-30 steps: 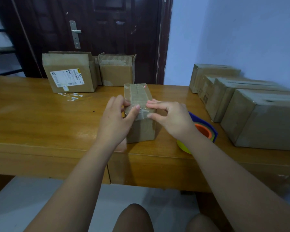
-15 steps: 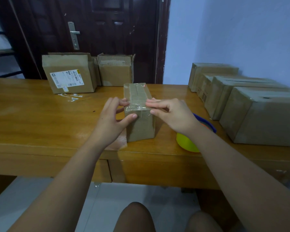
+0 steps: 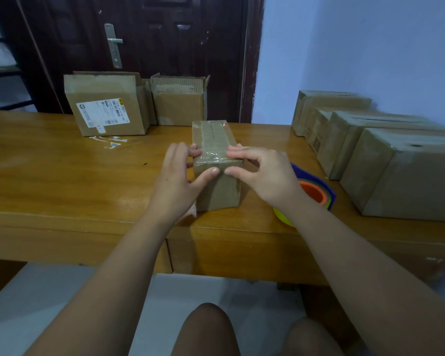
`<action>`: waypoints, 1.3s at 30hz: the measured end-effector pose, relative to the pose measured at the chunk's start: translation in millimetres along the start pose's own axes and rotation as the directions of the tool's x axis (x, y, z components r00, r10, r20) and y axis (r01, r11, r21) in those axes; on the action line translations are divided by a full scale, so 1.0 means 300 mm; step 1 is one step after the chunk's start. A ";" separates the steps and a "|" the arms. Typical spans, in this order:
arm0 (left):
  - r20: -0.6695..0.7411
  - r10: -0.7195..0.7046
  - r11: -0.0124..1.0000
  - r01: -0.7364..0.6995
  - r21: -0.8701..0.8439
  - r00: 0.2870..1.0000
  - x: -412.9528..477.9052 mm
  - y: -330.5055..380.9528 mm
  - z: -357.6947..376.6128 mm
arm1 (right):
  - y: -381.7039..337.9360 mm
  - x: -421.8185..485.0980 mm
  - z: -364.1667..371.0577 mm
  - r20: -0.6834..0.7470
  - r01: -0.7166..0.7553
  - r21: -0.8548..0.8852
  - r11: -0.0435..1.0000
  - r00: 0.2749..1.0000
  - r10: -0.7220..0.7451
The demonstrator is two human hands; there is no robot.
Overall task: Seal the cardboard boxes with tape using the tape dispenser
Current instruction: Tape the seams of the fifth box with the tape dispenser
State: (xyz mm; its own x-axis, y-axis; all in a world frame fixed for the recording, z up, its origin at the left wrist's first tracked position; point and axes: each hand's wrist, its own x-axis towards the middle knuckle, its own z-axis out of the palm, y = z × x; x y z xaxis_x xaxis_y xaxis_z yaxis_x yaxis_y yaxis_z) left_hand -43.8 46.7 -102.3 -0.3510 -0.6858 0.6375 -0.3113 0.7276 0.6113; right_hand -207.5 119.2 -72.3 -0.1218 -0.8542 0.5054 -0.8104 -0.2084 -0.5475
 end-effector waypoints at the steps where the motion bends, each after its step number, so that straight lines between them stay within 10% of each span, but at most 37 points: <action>1: -0.020 0.001 1.000 0.000 0.027 1.000 0.002 0.001 0.006 | -0.001 -0.001 0.008 -0.028 0.000 0.001 1.000 1.000 0.000; 13: 0.066 0.033 0.999 -0.030 -0.046 0.997 -0.007 -0.037 -0.022 | 0.000 0.017 -0.016 0.051 -0.071 0.117 0.991 0.997 0.065; 17: -0.040 0.122 0.980 -0.114 0.166 0.992 -0.020 -0.047 0.001 | -0.003 0.022 -0.030 0.085 -0.119 0.178 0.977 0.991 0.106; 22: -0.061 0.262 0.902 -0.222 0.369 0.963 -0.033 0.003 -0.014 | -0.054 -0.011 0.019 -0.172 -0.165 -0.219 0.962 0.977 0.128; 26: -0.069 0.312 0.900 -0.271 0.341 0.948 -0.033 0.019 -0.041 | -0.110 -0.076 0.071 -0.180 -0.176 -0.106 0.979 0.971 0.155; 29: -0.286 0.072 0.977 -0.010 0.215 0.955 -0.029 0.000 -0.062 | -0.123 -0.095 0.090 -0.050 -0.231 -0.040 0.972 0.972 0.229; 33: -0.400 -0.476 0.879 0.418 -0.228 0.783 -0.014 -0.056 -0.114 | -0.119 -0.088 0.086 0.031 -0.280 0.006 0.960 0.960 0.280; 39: -0.253 -0.615 0.736 0.429 -0.524 0.747 0.015 -0.079 -0.143 | -0.128 -0.042 0.074 0.109 -0.345 0.192 0.919 0.938 0.330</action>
State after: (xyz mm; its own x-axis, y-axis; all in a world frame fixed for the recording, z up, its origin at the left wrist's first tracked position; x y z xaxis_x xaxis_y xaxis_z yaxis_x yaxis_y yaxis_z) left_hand -0.3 25.6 -93.7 0.1525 -0.9638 0.2188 0.0833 0.2331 0.9689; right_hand -161.9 127.4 -72.4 -0.3191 -0.9217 0.2207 -0.5924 0.0121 -0.8055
